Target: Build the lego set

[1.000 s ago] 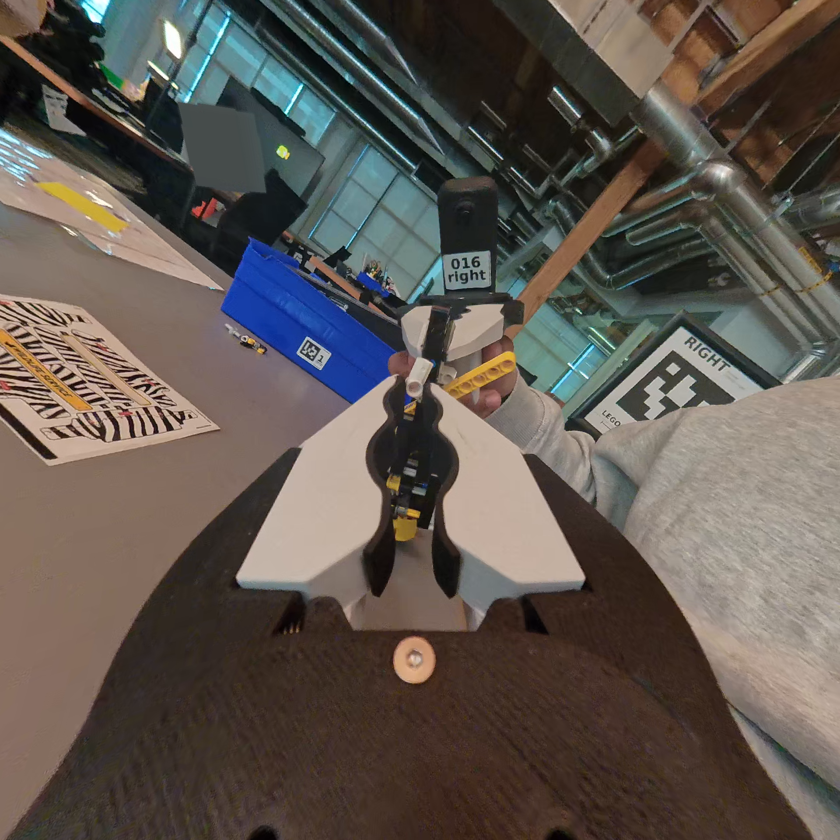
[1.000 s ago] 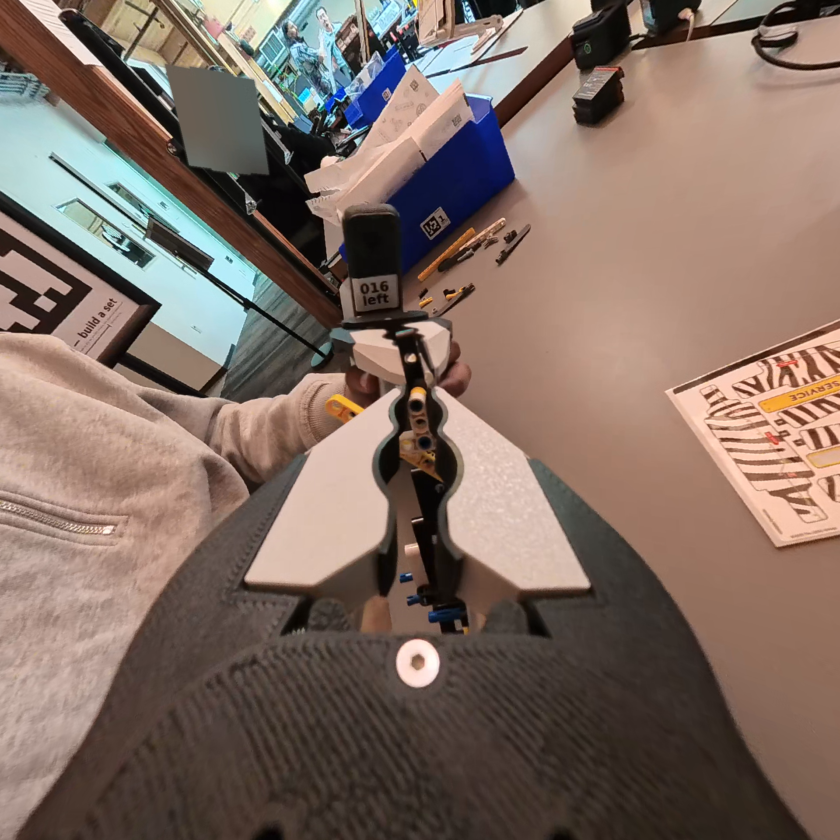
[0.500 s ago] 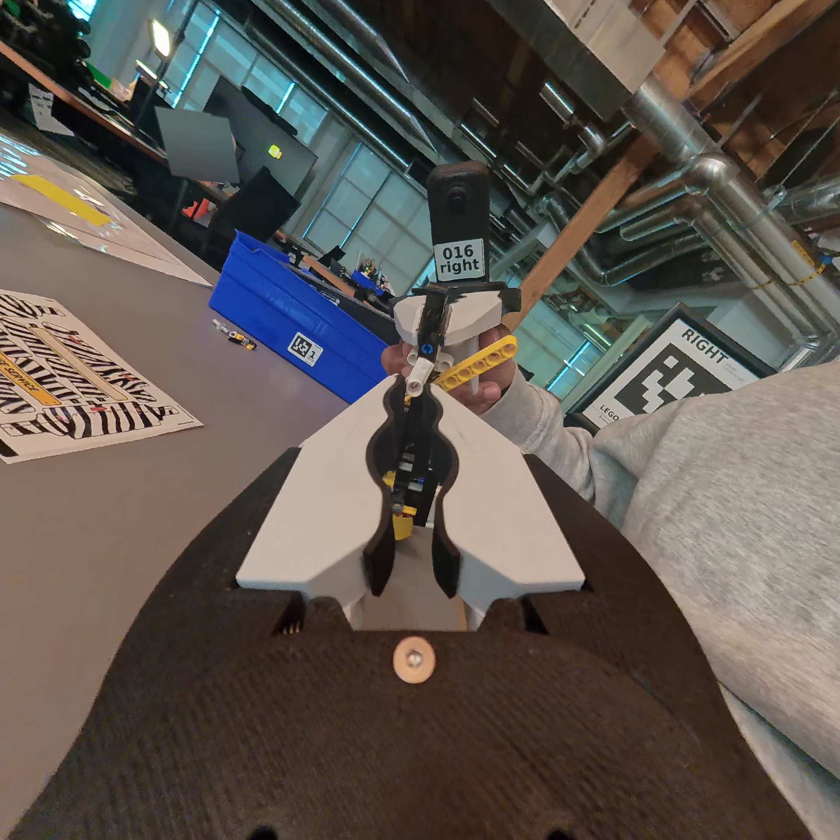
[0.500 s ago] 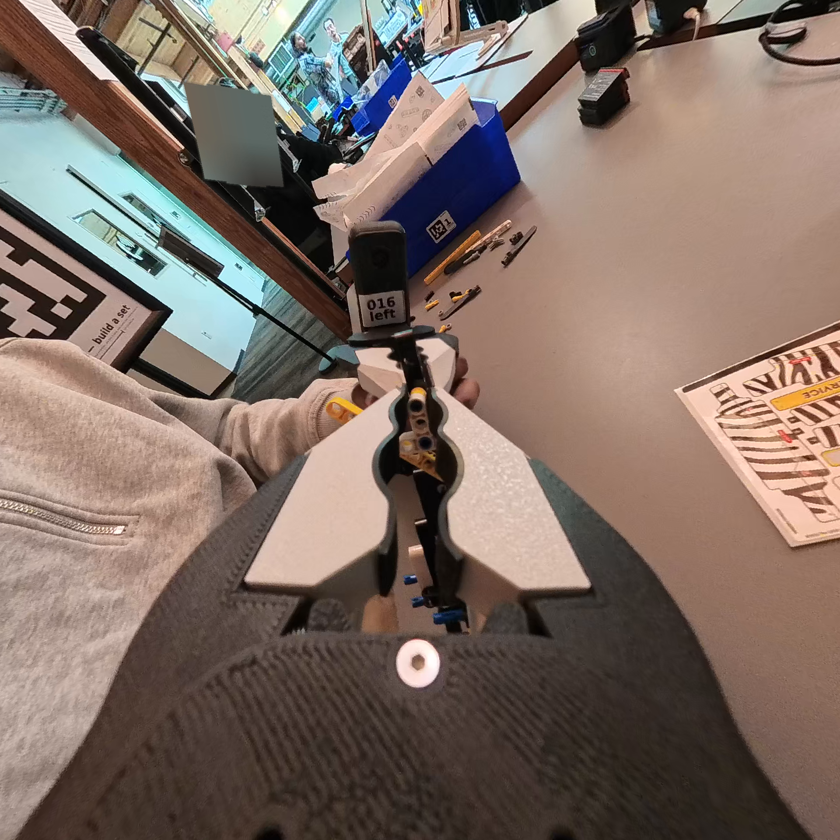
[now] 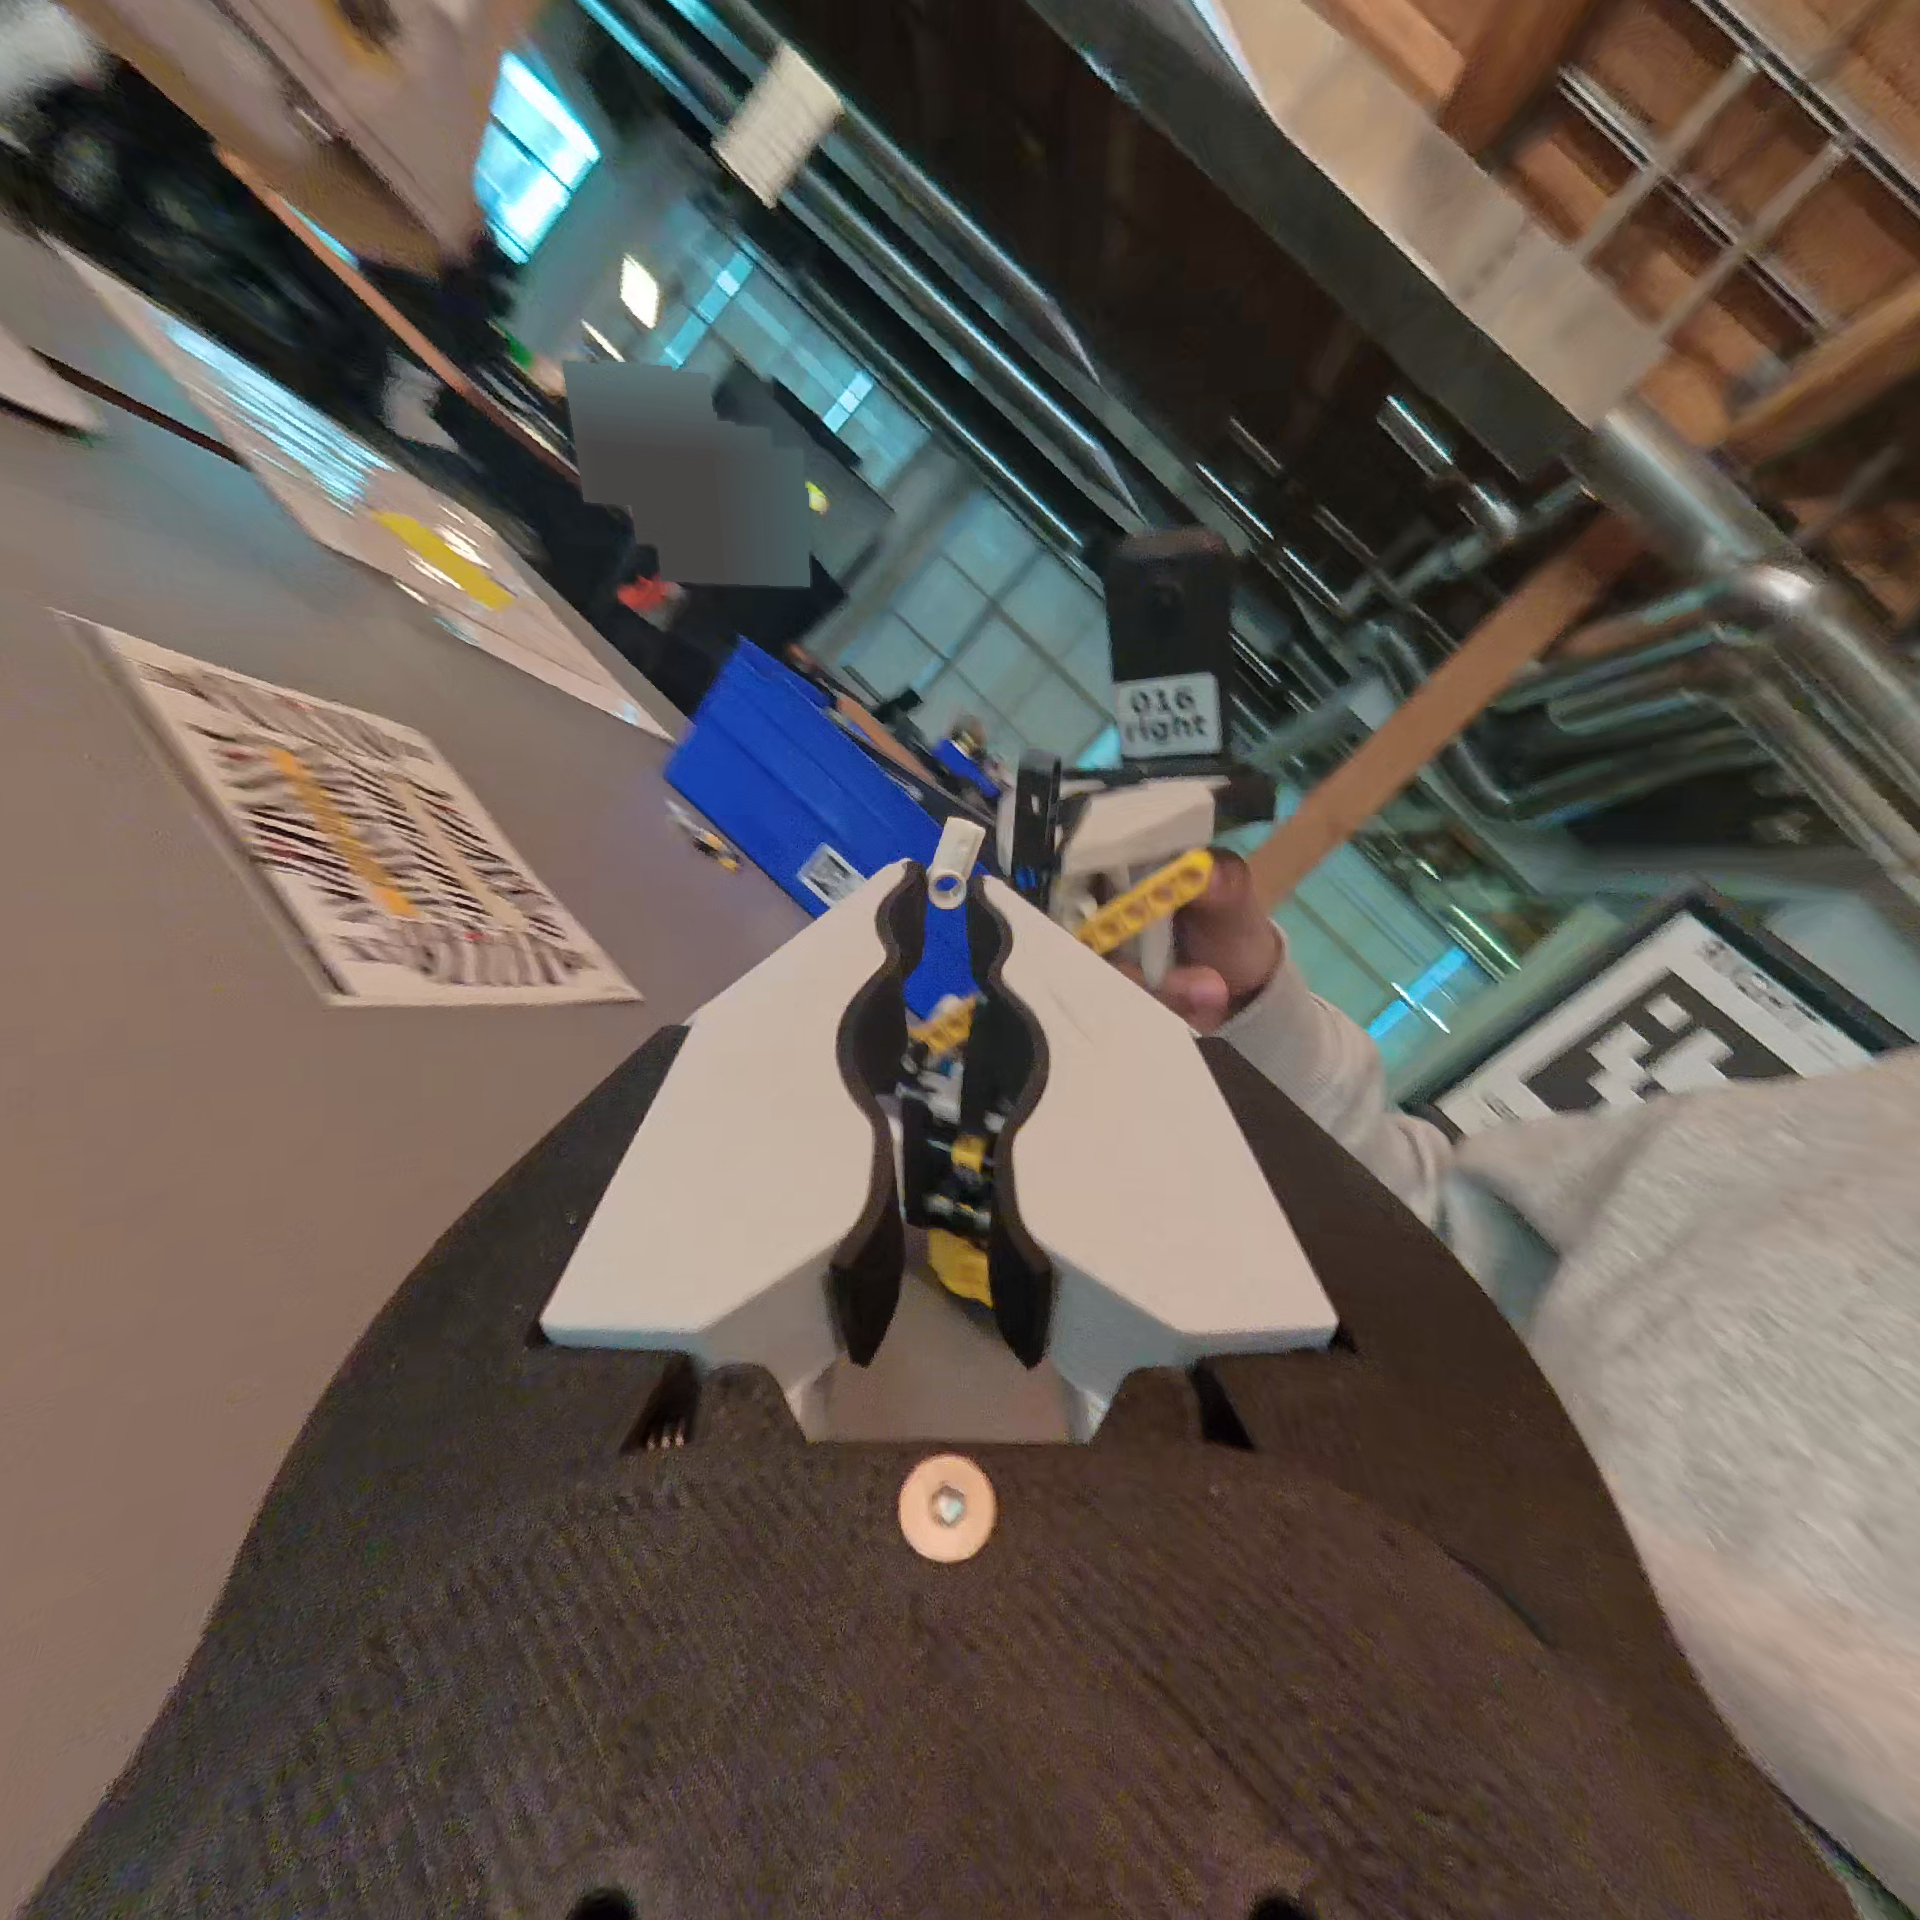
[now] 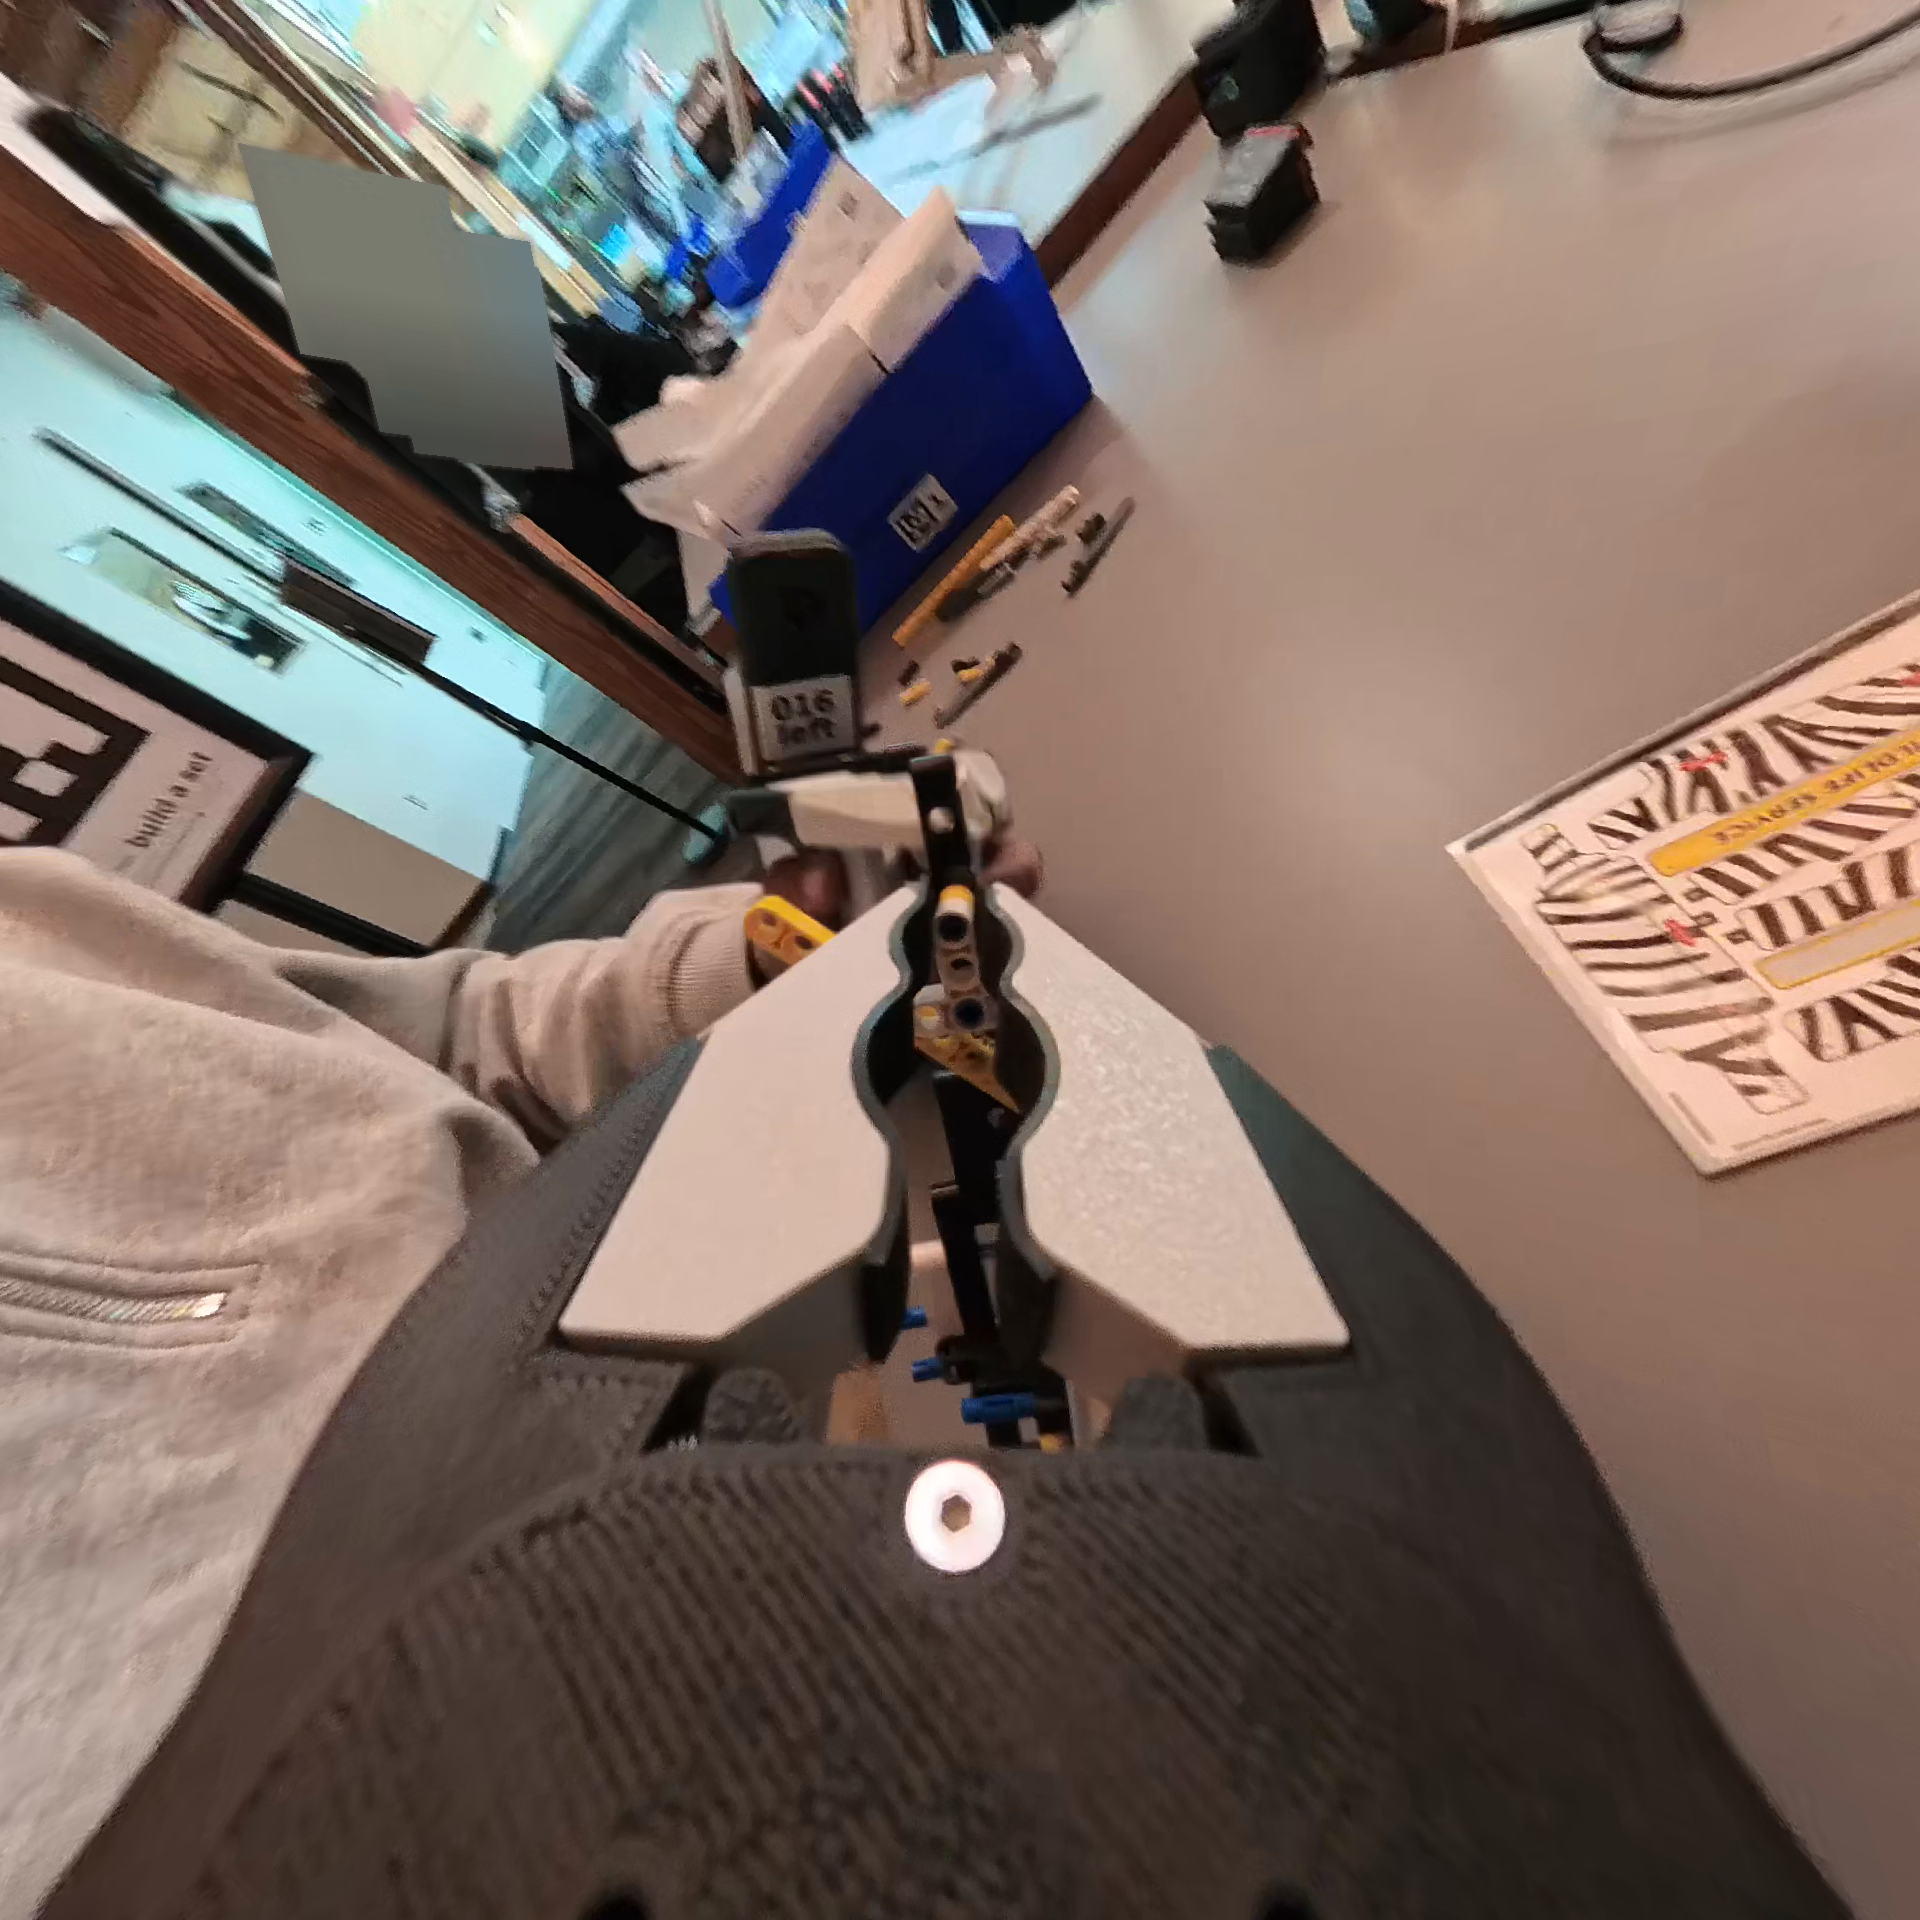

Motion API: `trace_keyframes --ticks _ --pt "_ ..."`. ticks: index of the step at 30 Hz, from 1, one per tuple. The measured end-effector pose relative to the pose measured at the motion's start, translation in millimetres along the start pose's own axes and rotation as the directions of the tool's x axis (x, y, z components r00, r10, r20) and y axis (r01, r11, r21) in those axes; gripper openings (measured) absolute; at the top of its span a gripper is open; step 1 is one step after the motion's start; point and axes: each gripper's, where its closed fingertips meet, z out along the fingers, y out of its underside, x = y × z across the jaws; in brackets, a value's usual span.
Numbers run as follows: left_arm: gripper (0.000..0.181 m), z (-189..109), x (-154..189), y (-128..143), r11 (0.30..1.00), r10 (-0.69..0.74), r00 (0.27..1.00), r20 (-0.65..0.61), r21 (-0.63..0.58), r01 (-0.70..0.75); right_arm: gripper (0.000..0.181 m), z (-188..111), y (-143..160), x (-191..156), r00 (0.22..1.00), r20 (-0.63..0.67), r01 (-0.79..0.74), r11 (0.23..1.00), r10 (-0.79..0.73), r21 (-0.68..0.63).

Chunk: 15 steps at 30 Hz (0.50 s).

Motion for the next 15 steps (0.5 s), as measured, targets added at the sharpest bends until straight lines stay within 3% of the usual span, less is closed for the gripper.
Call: trace_keyframes --ticks 7,11,15 --pt "0.006 -45 -37 -59 0.979 0.053 0.971 0.231 0.178 -0.095 0.007 49 31 39 0.976 -0.178 0.058 0.931 -0.13 -0.361" --pt "0.005 -62 -40 -76 0.968 0.029 0.969 0.245 0.233 -0.088 0.011 73 56 57 0.925 -0.232 0.12 0.812 -0.3 -0.571" --pt "0.005 -70 -45 -84 0.965 -0.011 0.972 0.236 0.257 -0.051 0.009 80 69 72 0.845 -0.268 0.159 0.697 -0.462 -0.699"
